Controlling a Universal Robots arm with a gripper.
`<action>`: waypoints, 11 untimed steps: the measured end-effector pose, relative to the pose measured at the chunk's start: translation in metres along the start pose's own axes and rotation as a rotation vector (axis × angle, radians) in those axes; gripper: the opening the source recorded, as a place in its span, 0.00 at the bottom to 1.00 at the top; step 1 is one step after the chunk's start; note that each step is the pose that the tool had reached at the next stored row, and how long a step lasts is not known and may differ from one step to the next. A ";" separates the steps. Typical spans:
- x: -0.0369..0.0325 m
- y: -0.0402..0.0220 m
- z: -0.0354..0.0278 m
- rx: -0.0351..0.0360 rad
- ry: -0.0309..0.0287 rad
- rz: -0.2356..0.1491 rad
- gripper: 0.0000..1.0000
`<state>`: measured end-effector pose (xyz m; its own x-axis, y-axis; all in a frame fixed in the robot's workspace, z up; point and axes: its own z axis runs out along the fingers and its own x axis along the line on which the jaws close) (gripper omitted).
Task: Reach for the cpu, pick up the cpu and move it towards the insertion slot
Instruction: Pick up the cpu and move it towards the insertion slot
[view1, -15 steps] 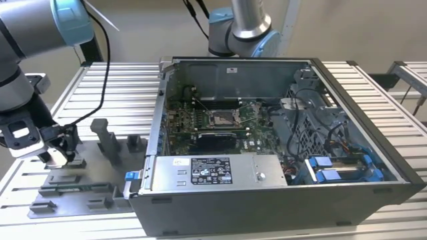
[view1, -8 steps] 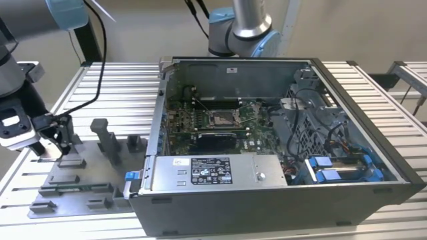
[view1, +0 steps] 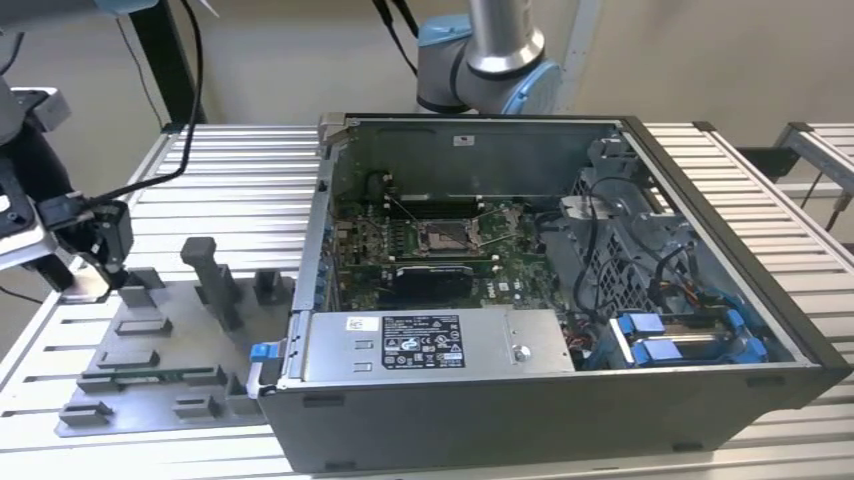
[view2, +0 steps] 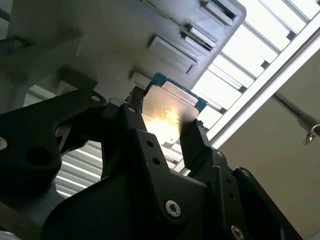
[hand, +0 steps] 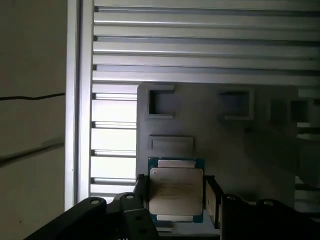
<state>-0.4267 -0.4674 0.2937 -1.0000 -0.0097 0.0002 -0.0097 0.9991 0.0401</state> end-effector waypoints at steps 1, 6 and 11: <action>0.0000 0.0002 -0.0046 0.0000 0.0000 0.000 0.00; 0.0000 0.0011 -0.0273 0.0001 0.0001 0.000 0.00; 0.0000 0.0020 -0.0498 0.0000 0.0000 0.000 0.00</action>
<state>-0.4267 -0.4674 0.3436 -1.0000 -0.0097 0.0001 -0.0097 0.9991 0.0402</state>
